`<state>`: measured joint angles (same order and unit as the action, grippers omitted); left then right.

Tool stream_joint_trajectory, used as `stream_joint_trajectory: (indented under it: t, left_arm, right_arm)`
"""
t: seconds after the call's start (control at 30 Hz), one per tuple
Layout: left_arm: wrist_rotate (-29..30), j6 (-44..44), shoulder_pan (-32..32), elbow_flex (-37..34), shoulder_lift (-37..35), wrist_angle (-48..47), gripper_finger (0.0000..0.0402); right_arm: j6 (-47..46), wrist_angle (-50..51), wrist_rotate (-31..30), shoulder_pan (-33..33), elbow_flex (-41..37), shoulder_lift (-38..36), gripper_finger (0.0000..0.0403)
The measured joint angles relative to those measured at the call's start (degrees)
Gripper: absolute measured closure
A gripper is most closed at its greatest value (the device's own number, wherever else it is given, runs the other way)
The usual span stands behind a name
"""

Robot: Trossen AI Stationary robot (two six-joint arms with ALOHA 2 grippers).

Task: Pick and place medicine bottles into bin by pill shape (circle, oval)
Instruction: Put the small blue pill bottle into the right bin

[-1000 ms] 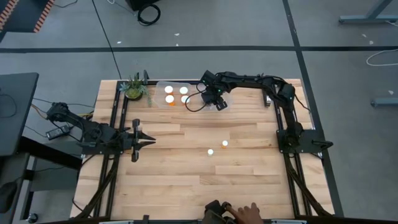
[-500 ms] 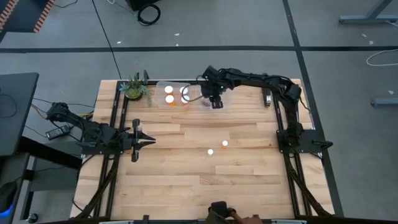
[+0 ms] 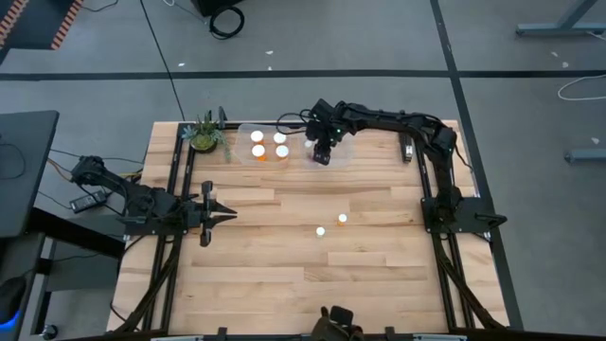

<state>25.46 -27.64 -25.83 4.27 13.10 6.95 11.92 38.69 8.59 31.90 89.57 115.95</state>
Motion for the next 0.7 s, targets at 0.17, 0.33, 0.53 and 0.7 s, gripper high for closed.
stream_joint_trajectory:
  t: [0.17, 0.33, 0.53, 0.7]
  left_arm:
    - [0.02, 0.0, 0.0, 0.0, 0.0, -0.03, 0.0346]
    - [0.02, 0.0, 0.0, 0.0, 0.0, -0.02, 0.034]
    - [0.02, 0.0, 0.0, 0.0, 0.0, -0.03, 0.0346]
    - [0.03, 0.0, 0.0, 0.0, 0.0, -0.04, 0.0351]
  right_arm:
    - [-2.94, -2.12, -1.5, -1.76, -0.08, 0.21, 0.02]
    - [-4.62, -2.21, -1.54, -2.71, -0.27, 0.21, 0.0192]
    - [-5.98, -2.16, -1.74, -2.78, -2.04, 0.18, 0.0189]
    - [-5.81, -2.59, -4.07, -2.73, -3.46, 0.18, 0.0189]
